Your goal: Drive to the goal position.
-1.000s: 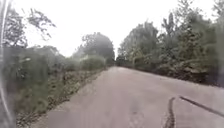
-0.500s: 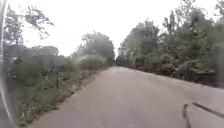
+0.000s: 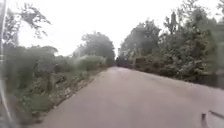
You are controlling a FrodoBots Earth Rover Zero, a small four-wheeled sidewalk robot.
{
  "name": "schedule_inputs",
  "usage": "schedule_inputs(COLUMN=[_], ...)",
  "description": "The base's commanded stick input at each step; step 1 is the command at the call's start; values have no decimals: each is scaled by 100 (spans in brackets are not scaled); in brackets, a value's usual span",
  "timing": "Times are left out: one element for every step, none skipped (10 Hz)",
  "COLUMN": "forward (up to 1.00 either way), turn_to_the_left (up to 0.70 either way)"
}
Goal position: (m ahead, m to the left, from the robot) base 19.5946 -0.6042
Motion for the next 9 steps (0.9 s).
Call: schedule_inputs(forward=[70,70,70,70,70,70,70,70,70], turn_to_the_left=[-10,0,0,0,0,0,0,0,0])
